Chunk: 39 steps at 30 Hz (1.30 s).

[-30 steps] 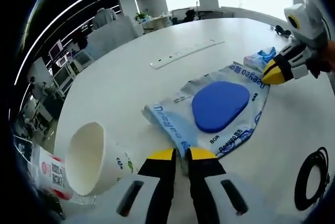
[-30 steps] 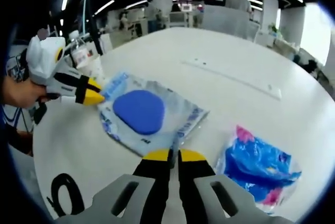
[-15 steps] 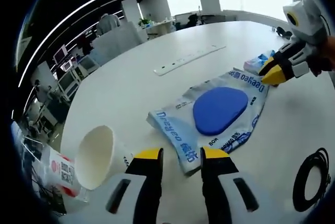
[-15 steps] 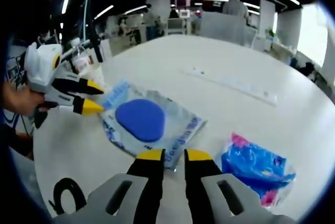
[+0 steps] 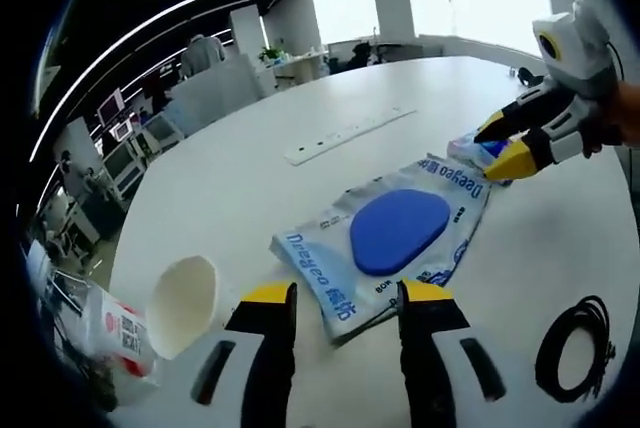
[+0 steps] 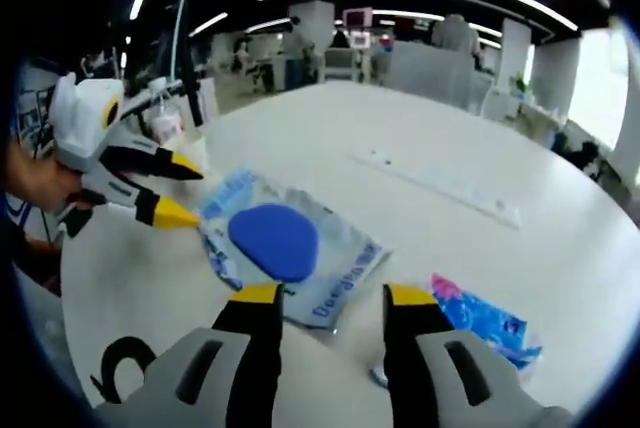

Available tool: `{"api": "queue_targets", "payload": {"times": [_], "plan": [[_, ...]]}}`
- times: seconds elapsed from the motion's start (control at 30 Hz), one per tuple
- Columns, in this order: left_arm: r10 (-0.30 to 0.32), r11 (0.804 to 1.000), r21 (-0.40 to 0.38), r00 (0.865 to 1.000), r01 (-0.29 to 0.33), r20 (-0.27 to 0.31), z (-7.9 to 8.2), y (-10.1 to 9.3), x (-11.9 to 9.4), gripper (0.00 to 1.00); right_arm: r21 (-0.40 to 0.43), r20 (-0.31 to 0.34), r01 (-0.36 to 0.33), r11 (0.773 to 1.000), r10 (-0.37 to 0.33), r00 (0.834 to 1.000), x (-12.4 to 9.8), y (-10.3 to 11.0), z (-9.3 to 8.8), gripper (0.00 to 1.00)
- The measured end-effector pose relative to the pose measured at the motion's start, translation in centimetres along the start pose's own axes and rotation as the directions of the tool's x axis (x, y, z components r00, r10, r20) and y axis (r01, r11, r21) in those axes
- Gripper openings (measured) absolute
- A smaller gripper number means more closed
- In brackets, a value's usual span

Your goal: Arrange the tabletop items into an orderly group along one side of the table until the central work area is clear of visible clutter.

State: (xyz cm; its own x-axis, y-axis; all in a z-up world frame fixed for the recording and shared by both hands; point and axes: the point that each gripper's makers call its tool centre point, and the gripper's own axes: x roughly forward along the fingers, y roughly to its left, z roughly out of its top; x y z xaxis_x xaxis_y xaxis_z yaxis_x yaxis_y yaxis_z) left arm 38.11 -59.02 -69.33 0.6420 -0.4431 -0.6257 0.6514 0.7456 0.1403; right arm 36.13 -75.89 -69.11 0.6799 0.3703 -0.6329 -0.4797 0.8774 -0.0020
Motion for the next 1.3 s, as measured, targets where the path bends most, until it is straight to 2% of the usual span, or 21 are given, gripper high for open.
{"api": "queue_targets", "payload": {"times": [0.17, 0.33, 0.43, 0.57, 0.97, 1.17, 1.2, 1.3], "plan": [[-0.024, 1.0, 0.001, 1.0, 0.024, 0.003, 0.4, -0.3, -0.6, 0.4, 0.001, -0.024, -0.01, 1.0, 0.01, 1.0, -0.6, 0.5, -0.2, 0.43], [-0.044, 0.999, -0.023, 0.999, 0.044, 0.006, 0.7, -0.7, -1.4, 0.45, 0.005, -0.015, -0.017, 1.0, 0.017, 1.0, -1.5, 1.0, 0.1, 0.5], [-0.042, 0.999, -0.015, 0.999, 0.042, 0.023, 1.2, -0.9, -2.1, 0.46, 0.009, -0.014, -0.023, 1.0, 0.023, 1.0, -2.1, 1.3, 0.3, 0.54], [-0.052, 0.997, -0.056, 0.998, 0.054, 0.038, 1.7, -1.3, -2.8, 0.51, -0.008, -0.009, -0.027, 1.0, 0.027, 1.0, -2.9, 1.6, 0.8, 0.57], [-0.042, 0.997, -0.054, 0.997, 0.046, 0.065, 2.9, -1.3, -4.7, 0.57, -0.009, 0.021, -0.022, 1.0, 0.022, 1.0, -4.9, 2.3, 2.3, 0.67], [-0.032, 0.998, -0.058, 0.996, 0.037, 0.088, 3.7, -1.2, -5.5, 0.58, -0.01, 0.029, -0.025, 1.0, 0.026, 0.999, -5.6, 2.5, 2.4, 0.8], [-0.031, 0.998, -0.057, 0.995, 0.036, 0.091, 3.8, -1.3, -5.6, 0.6, -0.013, 0.042, -0.029, 0.999, 0.029, 0.999, -6.0, 2.8, 2.6, 0.87], [-0.033, 0.996, -0.085, 0.994, 0.042, 0.109, 4.1, -1.5, -6.4, 0.62, -0.029, 0.042, -0.039, 0.999, 0.041, 0.998, -6.2, 3.1, 2.7, 0.89]]}}
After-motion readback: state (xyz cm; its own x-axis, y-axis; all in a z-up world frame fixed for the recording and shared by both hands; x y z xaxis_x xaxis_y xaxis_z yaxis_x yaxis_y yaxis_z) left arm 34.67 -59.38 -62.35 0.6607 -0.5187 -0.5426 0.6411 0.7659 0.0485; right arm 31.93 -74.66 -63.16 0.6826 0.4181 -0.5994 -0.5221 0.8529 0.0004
